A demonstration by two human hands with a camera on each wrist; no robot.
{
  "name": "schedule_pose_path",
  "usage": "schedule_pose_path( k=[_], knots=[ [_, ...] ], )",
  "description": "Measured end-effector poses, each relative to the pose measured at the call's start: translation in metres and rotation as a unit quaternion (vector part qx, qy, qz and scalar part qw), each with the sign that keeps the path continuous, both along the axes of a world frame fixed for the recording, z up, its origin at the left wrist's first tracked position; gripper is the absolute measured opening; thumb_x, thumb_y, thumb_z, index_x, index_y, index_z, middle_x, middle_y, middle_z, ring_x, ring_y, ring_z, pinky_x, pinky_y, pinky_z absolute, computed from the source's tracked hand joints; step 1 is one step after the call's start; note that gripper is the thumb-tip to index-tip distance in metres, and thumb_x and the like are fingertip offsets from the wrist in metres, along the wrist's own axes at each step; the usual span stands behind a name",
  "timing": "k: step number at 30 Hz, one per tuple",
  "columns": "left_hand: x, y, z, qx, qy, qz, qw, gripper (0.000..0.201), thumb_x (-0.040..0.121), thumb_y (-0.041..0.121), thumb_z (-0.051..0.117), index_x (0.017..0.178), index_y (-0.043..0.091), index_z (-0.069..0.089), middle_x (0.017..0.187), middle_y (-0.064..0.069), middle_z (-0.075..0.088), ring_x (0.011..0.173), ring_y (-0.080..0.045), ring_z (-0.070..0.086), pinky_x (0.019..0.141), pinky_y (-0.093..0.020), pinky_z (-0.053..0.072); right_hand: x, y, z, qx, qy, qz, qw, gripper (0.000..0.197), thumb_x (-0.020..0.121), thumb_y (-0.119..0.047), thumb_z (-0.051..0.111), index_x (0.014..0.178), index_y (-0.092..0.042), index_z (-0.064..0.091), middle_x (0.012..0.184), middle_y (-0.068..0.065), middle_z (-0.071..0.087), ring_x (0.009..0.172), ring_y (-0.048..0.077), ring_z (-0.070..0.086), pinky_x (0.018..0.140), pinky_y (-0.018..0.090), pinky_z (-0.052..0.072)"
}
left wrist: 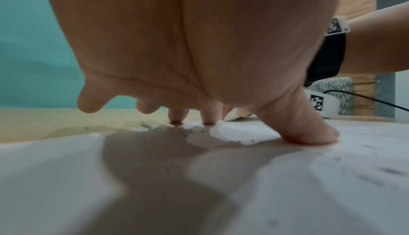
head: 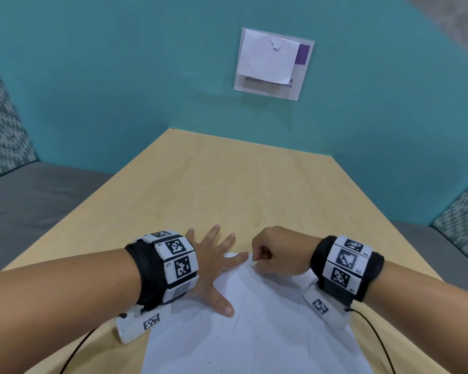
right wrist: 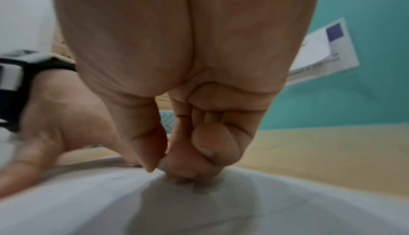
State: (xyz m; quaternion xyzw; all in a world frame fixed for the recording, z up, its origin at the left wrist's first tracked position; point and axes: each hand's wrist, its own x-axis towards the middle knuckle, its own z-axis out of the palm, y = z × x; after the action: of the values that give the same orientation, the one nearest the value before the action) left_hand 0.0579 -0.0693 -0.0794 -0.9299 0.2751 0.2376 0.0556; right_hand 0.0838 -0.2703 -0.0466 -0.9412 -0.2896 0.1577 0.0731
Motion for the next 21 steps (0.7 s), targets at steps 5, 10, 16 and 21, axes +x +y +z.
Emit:
schedule_pose_path(
  k=[5,10,16,21],
  knots=[
    [-0.003,-0.004,0.002,0.016,-0.027,-0.012,0.999,0.117,0.072,0.085,0.056,0.154,0.043,-0.017,0.159,0.003,-0.036,0.141,-0.031,-0.042,0.108,-0.073,-0.017,0.006,-0.003,0.000,-0.005,-0.007,-0.013,1.000,0.011,0.087,-0.022,0.064,0.088,-0.011,0.066,0.067,-0.012,0.053,0.059,0.005,0.046,0.055,0.019,0.037],
    [-0.004,-0.016,0.003,-0.008,-0.035,0.000,0.999,0.108,0.078,0.082,0.052,0.156,0.043,-0.014,0.162,0.002,-0.031,0.145,-0.030,-0.036,0.110,-0.071,-0.015,0.003,-0.003,0.000,-0.003,-0.012,-0.015,1.000,0.013,0.087,-0.022,0.063,0.092,-0.010,0.067,0.068,-0.012,0.053,0.059,0.004,0.046,0.055,0.019,0.035],
    [-0.002,-0.017,0.001,-0.010,-0.023,0.012,1.000,0.108,0.077,0.082,0.054,0.152,0.050,-0.017,0.163,0.002,-0.029,0.145,-0.032,-0.035,0.110,-0.072,-0.012,-0.002,0.004,0.003,-0.017,-0.002,0.007,1.000,0.012,0.088,-0.022,0.063,0.091,-0.011,0.067,0.073,-0.006,0.059,0.062,0.008,0.050,0.058,0.023,0.041],
    [-0.003,-0.017,-0.001,-0.006,-0.025,0.019,0.999,0.103,0.077,0.082,0.053,0.153,0.051,-0.010,0.164,0.000,-0.027,0.146,-0.034,-0.034,0.111,-0.073,-0.009,-0.013,0.008,0.001,-0.005,0.028,0.045,0.999,0.008,0.087,-0.023,0.067,0.082,-0.018,0.062,0.066,-0.013,0.053,0.058,0.003,0.047,0.055,0.017,0.037]
  ],
)
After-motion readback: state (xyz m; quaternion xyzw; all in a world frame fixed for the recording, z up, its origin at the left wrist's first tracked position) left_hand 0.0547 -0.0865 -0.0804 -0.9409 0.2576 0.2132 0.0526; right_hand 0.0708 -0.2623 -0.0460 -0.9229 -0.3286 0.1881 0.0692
